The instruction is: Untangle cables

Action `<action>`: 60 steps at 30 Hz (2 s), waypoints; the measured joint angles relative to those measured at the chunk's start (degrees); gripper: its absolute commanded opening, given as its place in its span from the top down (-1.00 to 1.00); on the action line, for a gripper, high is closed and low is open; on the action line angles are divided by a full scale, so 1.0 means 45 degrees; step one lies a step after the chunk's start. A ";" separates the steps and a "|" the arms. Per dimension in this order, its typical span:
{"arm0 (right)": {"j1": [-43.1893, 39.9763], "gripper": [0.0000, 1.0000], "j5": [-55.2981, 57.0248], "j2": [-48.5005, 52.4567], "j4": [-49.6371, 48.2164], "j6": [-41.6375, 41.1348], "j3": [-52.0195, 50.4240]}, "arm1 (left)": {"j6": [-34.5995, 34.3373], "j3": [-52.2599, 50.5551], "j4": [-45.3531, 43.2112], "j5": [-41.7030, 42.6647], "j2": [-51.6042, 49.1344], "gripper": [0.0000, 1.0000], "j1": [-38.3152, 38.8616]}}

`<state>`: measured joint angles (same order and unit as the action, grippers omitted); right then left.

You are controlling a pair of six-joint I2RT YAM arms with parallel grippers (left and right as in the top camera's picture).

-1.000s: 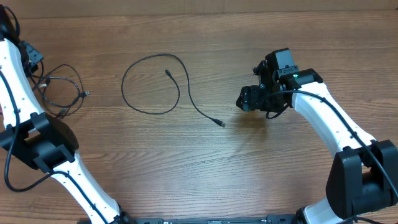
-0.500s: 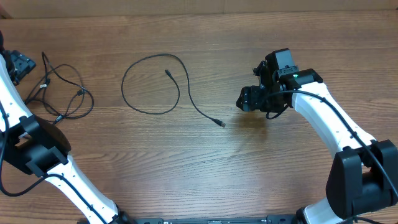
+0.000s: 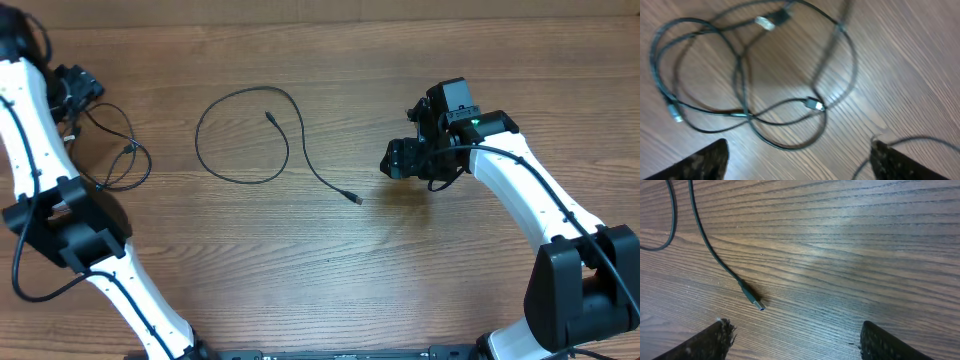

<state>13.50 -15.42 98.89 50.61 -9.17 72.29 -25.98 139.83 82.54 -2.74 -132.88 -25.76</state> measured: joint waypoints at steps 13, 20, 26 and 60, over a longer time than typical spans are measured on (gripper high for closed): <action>0.0000 -0.61 0.0000 0.0000 0.0092 0.0010 0.0000 | 0.0083 0.0000 -0.0826 -0.0160 0.0000 0.91 0.1059; 0.0000 -0.60 0.0000 0.0000 0.0131 0.0005 0.0000 | -0.0160 0.0000 -0.2506 -0.0631 0.0000 0.92 0.0690; 0.0000 -0.60 0.0000 0.0000 0.0350 -0.0005 0.0000 | -0.0204 0.0000 -0.3240 -0.0913 -0.0301 0.92 0.0427; 0.0000 -0.60 0.0000 0.0000 0.0763 -0.0291 0.0000 | 0.0952 0.1943 -0.1846 0.3225 -0.3235 0.17 0.0442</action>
<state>13.50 -15.42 98.89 54.04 -10.48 72.29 -21.69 148.57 74.24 11.77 -147.44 -23.77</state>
